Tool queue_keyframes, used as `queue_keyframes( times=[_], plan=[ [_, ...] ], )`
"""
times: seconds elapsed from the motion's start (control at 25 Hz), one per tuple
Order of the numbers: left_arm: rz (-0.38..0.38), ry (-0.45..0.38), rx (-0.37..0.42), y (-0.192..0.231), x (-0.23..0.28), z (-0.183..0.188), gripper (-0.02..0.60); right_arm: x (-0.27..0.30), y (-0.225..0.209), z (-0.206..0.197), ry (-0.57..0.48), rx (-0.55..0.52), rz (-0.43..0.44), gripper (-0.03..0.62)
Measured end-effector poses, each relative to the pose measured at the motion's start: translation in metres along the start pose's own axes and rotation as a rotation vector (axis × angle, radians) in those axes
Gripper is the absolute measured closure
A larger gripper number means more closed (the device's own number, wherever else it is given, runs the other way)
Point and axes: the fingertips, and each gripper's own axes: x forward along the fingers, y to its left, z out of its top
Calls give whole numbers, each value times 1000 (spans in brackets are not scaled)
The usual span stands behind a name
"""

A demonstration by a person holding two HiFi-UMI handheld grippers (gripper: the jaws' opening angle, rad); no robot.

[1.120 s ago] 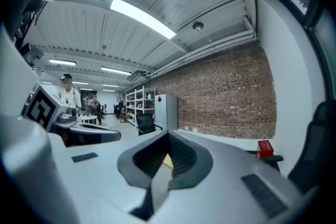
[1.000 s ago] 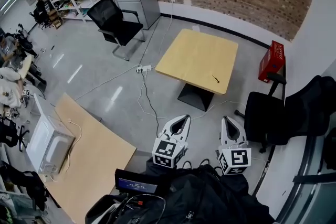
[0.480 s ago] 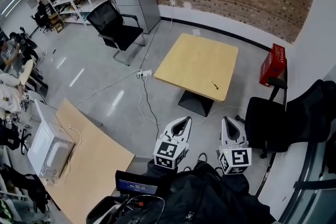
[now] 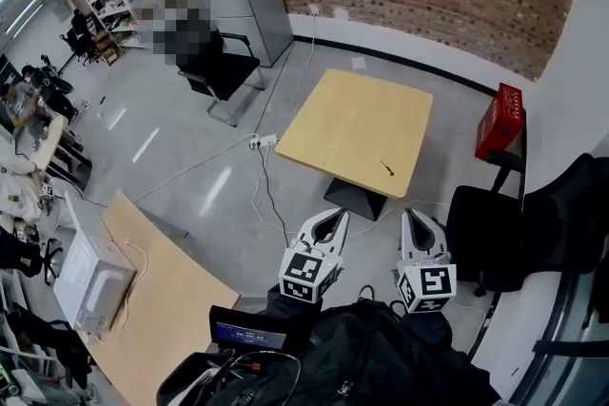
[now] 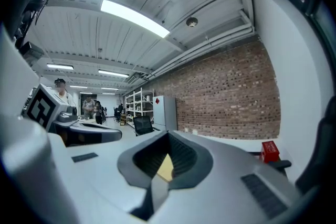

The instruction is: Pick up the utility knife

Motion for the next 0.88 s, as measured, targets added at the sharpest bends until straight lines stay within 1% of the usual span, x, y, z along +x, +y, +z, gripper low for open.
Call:
queue_keyframes(
  times=[0.16,0.4,0.56,0.88],
  plan=[
    [3,-1,-7,4,23,7,581,15,-19,1,0,6,11,589],
    [-22,8,-1,-1,54,10,581,35,-41,-2,8,18,35,589],
    [-7,11,-16,-1,74,12,581,45,-57,-4,17,24,52,589],
    [1,30,-32,-3,90,7,581,57,-70,-9,18,35,82,589]
  ],
)
